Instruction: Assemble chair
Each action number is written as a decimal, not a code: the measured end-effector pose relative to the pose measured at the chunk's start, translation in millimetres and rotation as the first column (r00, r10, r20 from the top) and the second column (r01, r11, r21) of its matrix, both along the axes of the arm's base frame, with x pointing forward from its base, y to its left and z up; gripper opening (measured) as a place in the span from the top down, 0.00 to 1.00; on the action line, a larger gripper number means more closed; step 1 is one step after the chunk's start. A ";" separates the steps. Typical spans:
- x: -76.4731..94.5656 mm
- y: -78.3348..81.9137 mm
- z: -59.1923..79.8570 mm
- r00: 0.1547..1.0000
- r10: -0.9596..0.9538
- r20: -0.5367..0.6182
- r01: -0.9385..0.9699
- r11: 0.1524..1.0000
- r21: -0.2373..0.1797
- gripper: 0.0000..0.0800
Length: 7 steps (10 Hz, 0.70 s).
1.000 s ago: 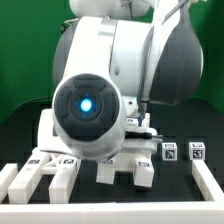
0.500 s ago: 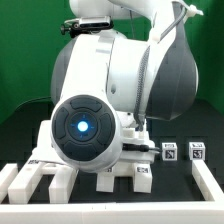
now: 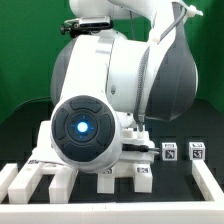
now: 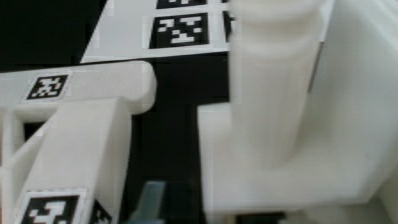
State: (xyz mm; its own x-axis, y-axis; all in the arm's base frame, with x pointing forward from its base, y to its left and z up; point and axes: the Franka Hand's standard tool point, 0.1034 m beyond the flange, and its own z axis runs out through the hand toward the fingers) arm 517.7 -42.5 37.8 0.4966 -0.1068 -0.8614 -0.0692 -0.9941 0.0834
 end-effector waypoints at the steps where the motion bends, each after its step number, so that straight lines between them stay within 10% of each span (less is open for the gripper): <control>1: 0.1 -0.5 -0.2 1.000 -0.001 0.001 0.001 1.000 0.000 0.68; 4: 0.4 -2.0 -0.4 1.000 -0.003 0.003 0.003 1.000 0.000 0.29; 7: 1.1 -3.4 -1.1 1.000 -0.005 0.008 0.005 1.000 -0.001 0.19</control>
Offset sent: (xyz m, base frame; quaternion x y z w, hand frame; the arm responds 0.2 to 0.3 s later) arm 0.0000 0.0000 0.0000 0.0000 0.0000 0.0000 1.0000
